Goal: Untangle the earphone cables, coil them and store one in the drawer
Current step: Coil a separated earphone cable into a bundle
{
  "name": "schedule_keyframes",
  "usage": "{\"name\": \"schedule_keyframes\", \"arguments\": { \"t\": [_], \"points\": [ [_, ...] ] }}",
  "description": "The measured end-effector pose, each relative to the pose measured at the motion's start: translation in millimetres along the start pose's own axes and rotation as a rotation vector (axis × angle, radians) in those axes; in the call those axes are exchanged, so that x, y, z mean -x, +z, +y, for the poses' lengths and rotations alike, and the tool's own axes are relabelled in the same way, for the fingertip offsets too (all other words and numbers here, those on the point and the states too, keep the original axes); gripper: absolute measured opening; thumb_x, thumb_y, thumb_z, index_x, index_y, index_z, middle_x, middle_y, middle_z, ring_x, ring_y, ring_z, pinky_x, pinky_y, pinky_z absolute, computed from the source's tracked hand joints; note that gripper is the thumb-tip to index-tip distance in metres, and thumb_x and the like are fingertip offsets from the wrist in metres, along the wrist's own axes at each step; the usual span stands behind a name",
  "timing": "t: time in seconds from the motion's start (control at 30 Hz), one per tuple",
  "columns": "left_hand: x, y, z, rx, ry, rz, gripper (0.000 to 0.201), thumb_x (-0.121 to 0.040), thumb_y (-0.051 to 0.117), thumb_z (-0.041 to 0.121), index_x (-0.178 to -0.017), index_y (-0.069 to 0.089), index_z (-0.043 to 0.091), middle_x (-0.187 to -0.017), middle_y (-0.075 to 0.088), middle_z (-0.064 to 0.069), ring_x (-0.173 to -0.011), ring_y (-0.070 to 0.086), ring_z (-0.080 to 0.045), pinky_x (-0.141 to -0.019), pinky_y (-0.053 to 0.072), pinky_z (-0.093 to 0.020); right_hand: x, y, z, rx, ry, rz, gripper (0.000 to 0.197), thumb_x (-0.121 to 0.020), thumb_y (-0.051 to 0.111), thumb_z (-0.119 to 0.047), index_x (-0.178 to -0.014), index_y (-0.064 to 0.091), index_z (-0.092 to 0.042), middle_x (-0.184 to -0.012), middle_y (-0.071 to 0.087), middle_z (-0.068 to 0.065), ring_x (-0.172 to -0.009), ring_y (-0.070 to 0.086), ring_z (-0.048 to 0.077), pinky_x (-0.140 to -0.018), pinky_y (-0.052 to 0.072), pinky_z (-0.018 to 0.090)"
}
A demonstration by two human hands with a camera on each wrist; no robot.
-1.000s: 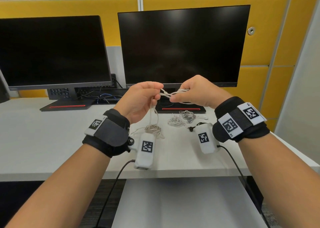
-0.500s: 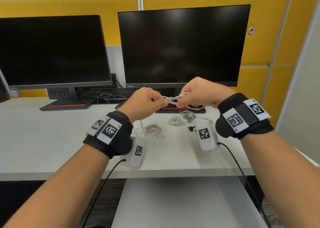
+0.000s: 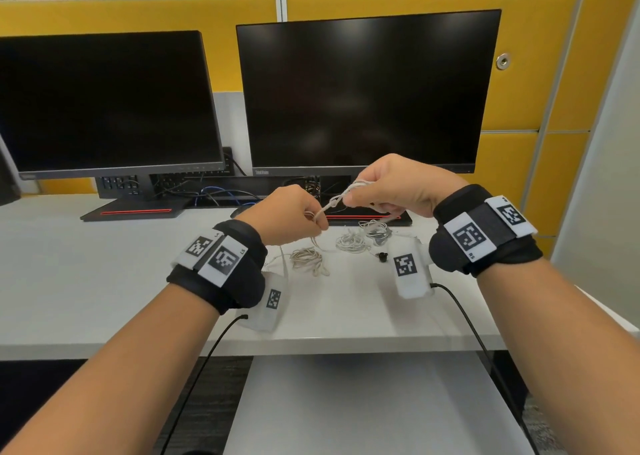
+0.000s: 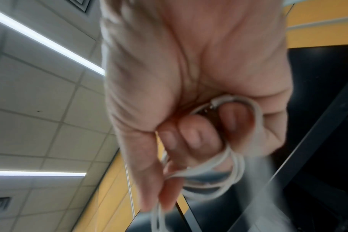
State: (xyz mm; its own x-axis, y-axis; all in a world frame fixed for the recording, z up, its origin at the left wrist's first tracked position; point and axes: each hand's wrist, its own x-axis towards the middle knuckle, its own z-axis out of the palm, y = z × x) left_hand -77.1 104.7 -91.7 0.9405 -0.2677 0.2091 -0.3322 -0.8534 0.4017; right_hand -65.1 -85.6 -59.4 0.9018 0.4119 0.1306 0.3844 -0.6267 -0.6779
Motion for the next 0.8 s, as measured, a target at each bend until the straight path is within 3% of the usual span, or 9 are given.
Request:
{"name": "schedule_keyframes", "arguments": {
  "t": [0.1, 0.23, 0.3, 0.4, 0.57, 0.7, 0.8],
  "points": [
    [4.9, -4.1, -0.8, 0.067, 0.005, -0.091, 0.008, -0.085, 0.072, 0.020, -0.093, 0.074, 0.021, -0.085, 0.069, 0.003, -0.069, 0.058, -0.007, -0.061, 0.046, -0.014, -6.0, 1.6, 6.3, 0.024, 0.039, 0.121, 0.024, -0.090, 0.068, -0.028, -0.085, 0.071, -0.004, -0.059, 0.052, 0.005, -0.053, 0.044, 0.015, -0.051, 0.040, 0.027],
    [7.1, -0.9, 0.9, 0.399, -0.005, -0.057, 0.012, -0.084, 0.073, 0.012, -0.093, 0.074, 0.018, -0.084, 0.073, -0.005, -0.066, 0.065, -0.006, -0.062, 0.053, -0.018, -6.7, 6.4, 7.7, -0.058, 0.003, 0.159, 0.027, -0.093, 0.064, -0.030, -0.085, 0.070, -0.005, -0.055, 0.051, 0.002, -0.049, 0.041, 0.012, -0.048, 0.037, 0.024],
    [6.9, 3.2, 3.9, 0.539, -0.006, -0.007, 0.013, -0.084, 0.072, 0.008, -0.094, 0.072, 0.016, -0.081, 0.071, -0.005, -0.064, 0.065, -0.006, -0.060, 0.052, -0.015, -4.5, 7.6, 5.9, -0.056, -0.019, 0.125, 0.028, -0.089, 0.069, -0.037, -0.081, 0.070, -0.010, -0.052, 0.052, -0.002, -0.049, 0.042, 0.011, -0.049, 0.037, 0.023],
    [5.9, 7.8, 7.0, 0.699, 0.002, 0.084, 0.011, -0.085, 0.071, 0.012, -0.094, 0.073, 0.016, -0.078, 0.070, 0.001, -0.065, 0.064, -0.003, -0.058, 0.048, -0.016, -2.5, 6.6, 4.8, -0.091, -0.004, 0.013, 0.042, -0.079, 0.076, -0.046, -0.083, 0.072, -0.005, -0.054, 0.052, -0.001, -0.047, 0.042, 0.010, -0.048, 0.035, 0.022],
    [4.5, 11.5, 10.0, 0.893, -0.025, 0.203, 0.019, -0.084, 0.072, 0.009, -0.101, 0.071, 0.015, -0.082, 0.068, -0.003, -0.065, 0.055, -0.008, -0.061, 0.043, -0.022, -2.9, 6.0, 3.2, -0.064, 0.009, -0.004, 0.028, -0.079, 0.079, -0.032, -0.088, 0.076, -0.006, -0.058, 0.056, 0.001, -0.051, 0.044, 0.011, -0.049, 0.038, 0.022],
    [4.6, 11.4, 12.4, 0.916, -0.024, 0.195, 0.015, -0.086, 0.070, 0.010, -0.099, 0.071, 0.015, -0.073, 0.066, 0.001, -0.060, 0.052, -0.006, -0.056, 0.044, -0.017, -1.7, 8.3, 1.8, -0.073, 0.038, -0.030, 0.019, -0.084, 0.076, -0.025, -0.082, 0.072, -0.006, -0.050, 0.052, -0.003, -0.045, 0.040, 0.009, -0.046, 0.034, 0.021],
    [5.5, 9.4, 12.1, 0.882, -0.019, 0.163, 0.013, -0.090, 0.065, 0.023, -0.096, 0.074, 0.015, -0.073, 0.065, 0.003, -0.064, 0.049, -0.008, -0.058, 0.043, -0.019, -1.3, 9.5, 2.0, -0.034, 0.060, -0.052, 0.023, -0.087, 0.073, -0.025, -0.088, 0.072, -0.002, -0.051, 0.050, 0.000, -0.046, 0.039, 0.012, -0.047, 0.033, 0.024]
  ]
}}
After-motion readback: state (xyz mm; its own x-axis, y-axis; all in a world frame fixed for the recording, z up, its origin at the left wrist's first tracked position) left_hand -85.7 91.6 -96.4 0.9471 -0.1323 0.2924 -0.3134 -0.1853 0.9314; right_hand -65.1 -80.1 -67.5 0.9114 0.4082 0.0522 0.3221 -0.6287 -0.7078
